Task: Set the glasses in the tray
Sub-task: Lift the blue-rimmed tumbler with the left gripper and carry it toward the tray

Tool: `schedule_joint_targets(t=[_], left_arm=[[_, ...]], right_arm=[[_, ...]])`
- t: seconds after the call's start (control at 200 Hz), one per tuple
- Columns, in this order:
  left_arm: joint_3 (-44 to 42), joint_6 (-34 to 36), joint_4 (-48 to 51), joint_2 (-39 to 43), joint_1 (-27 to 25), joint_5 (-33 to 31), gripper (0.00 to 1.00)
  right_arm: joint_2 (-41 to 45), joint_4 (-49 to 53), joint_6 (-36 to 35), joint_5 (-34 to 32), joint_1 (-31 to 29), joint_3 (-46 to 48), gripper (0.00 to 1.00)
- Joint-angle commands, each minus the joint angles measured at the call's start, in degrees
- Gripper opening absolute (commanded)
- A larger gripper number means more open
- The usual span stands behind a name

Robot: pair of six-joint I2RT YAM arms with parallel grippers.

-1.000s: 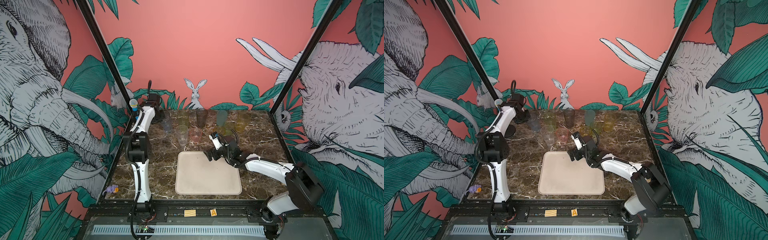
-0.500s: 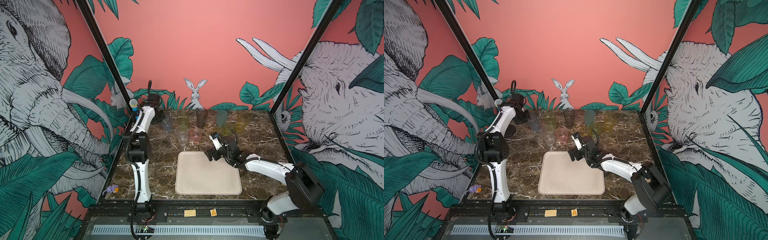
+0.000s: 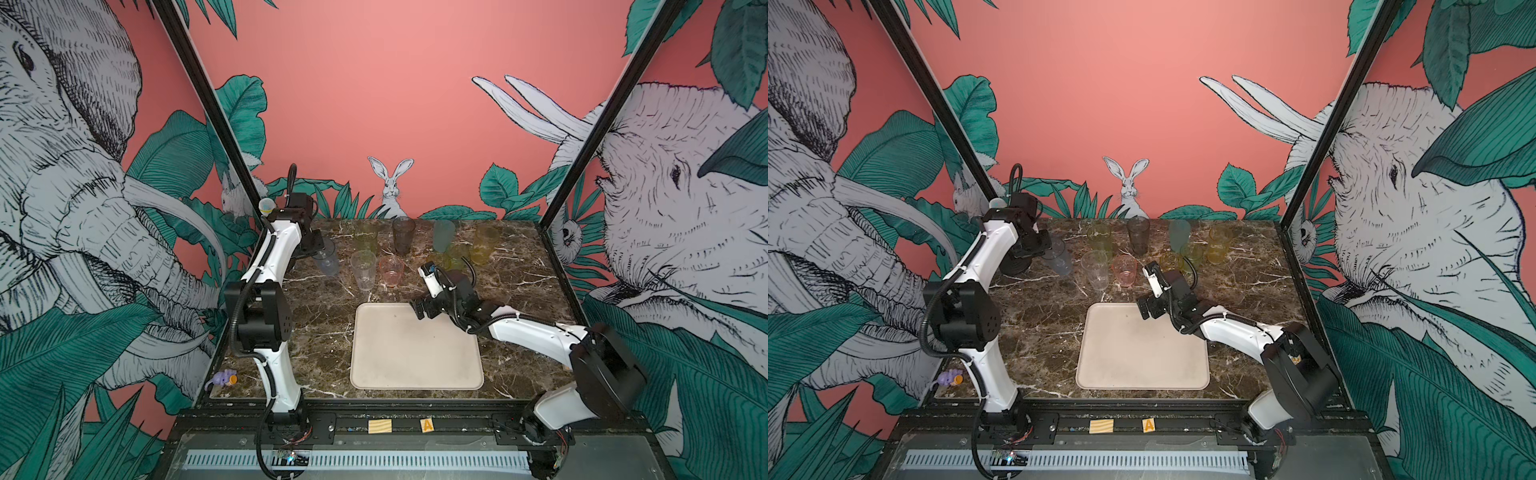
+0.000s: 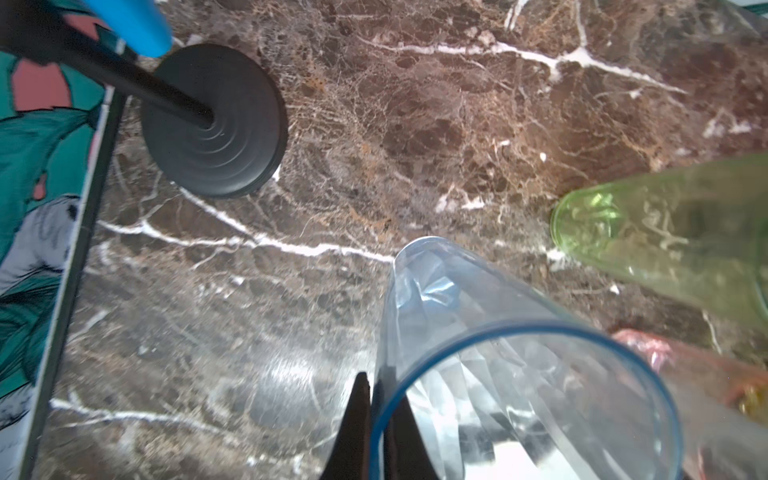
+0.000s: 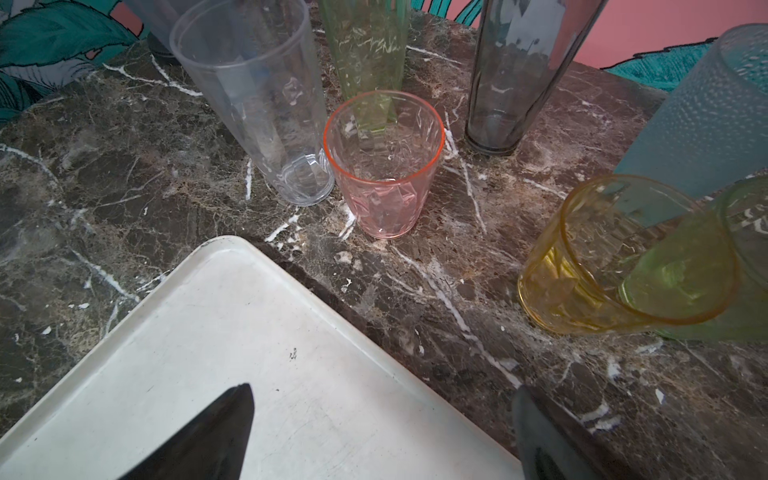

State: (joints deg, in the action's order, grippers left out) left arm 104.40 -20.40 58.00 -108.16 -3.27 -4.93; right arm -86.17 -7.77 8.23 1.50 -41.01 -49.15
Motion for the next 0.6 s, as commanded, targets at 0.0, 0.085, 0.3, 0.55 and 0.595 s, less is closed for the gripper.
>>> schedule_joint_targets(t=[0.0, 0.085, 0.3, 0.55, 0.595], left_arm=[[-4.5, 1.9, 2.3, 8.0, 0.4, 0.7, 0.00], [-9.5, 2.2, 1.4, 12.8, 0.4, 1.7, 0.00], [-16.4, 2.7, 4.1, 22.5, 0.3, 3.8, 0.00], [-19.9, 1.9, 9.9, 29.0, 0.0, 2.8, 0.00], [-20.4, 2.0, 10.7, 30.0, -0.3, 2.8, 0.00]], right_arm=[[-0.6, 0.2, -0.2, -1.1, -0.6, -1.6, 0.99], [-0.7, 0.9, -0.2, -1.7, -0.6, -1.9, 0.99], [-0.6, 0.9, -0.2, -2.8, -0.6, -1.7, 0.99], [-0.5, 2.1, -0.1, -5.5, -0.7, -2.0, 0.99], [-0.5, 2.0, 0.0, -5.3, -0.8, -2.0, 0.99]])
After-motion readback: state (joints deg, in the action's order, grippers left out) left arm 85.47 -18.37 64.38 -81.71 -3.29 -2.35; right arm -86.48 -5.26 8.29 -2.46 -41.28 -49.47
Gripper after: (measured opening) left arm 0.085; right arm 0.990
